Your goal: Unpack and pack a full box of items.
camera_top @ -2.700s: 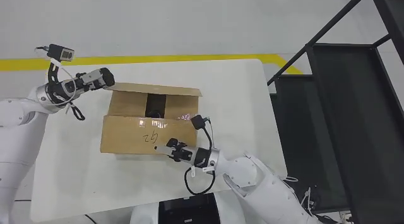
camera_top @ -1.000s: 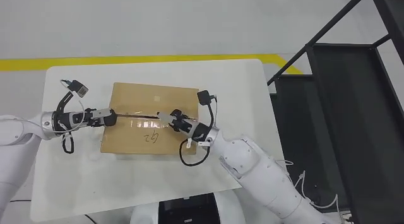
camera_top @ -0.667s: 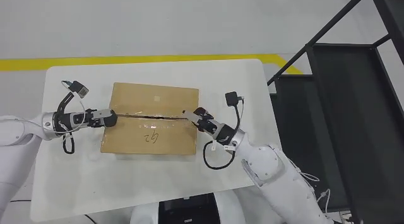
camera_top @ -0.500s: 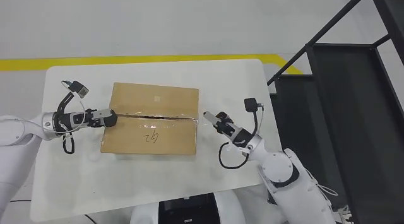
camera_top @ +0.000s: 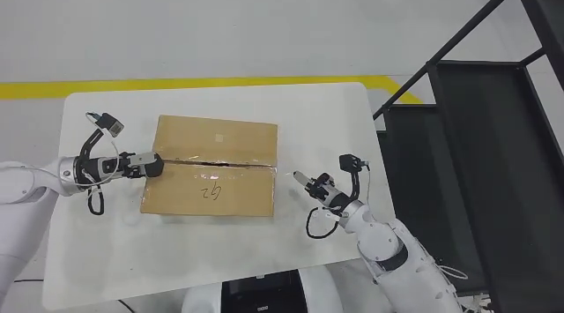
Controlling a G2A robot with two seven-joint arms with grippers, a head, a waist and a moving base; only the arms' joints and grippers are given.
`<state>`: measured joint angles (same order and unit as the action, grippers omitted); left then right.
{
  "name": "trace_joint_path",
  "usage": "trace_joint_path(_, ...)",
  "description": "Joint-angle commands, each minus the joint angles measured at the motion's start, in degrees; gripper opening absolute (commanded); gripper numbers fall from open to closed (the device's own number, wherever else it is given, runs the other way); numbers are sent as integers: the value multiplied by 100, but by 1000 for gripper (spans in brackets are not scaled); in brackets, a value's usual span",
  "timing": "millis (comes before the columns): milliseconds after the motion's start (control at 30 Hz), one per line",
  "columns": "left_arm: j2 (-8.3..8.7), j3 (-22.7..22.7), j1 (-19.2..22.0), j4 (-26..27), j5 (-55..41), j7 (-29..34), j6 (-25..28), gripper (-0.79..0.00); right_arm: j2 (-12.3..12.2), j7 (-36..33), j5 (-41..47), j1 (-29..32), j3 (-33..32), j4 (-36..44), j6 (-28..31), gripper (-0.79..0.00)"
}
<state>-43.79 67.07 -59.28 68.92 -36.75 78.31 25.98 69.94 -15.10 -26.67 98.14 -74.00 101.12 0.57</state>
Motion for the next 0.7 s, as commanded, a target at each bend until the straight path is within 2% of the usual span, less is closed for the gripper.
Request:
trace_joint_path(0, 0, 0, 0, 0, 0, 0, 0, 0, -3, 72, -264, 4, 33, -72, -127, 0)
trace_joint_path(267, 0, 0, 0, 0, 0, 0, 0, 0, 52, 371, -589, -389, 321, -572, -96, 0)
trace_joint_path(300, 0, 0, 0, 0, 0, 0, 0, 0, 65, 430, -650, -479, 372, -658, -111, -31)
trace_joint_path(333, 0, 0, 0, 0, 0, 0, 0, 0, 81, 479, -627, -561, 419, -734, -103, -120)
trace_joint_path(367, 0, 0, 0, 0, 0, 0, 0, 0, 94, 513, -608, -642, 455, -809, -81, -151)
trace_joint_path(533, 0, 0, 0, 0, 0, 0, 0, 0, 131, 565, -1042, -1008, 664, -1269, -138, -182)
trace_joint_path(667, 0, 0, 0, 0, 0, 0, 0, 0, 191, 629, -909, -1220, 828, -1602, -88, -262)
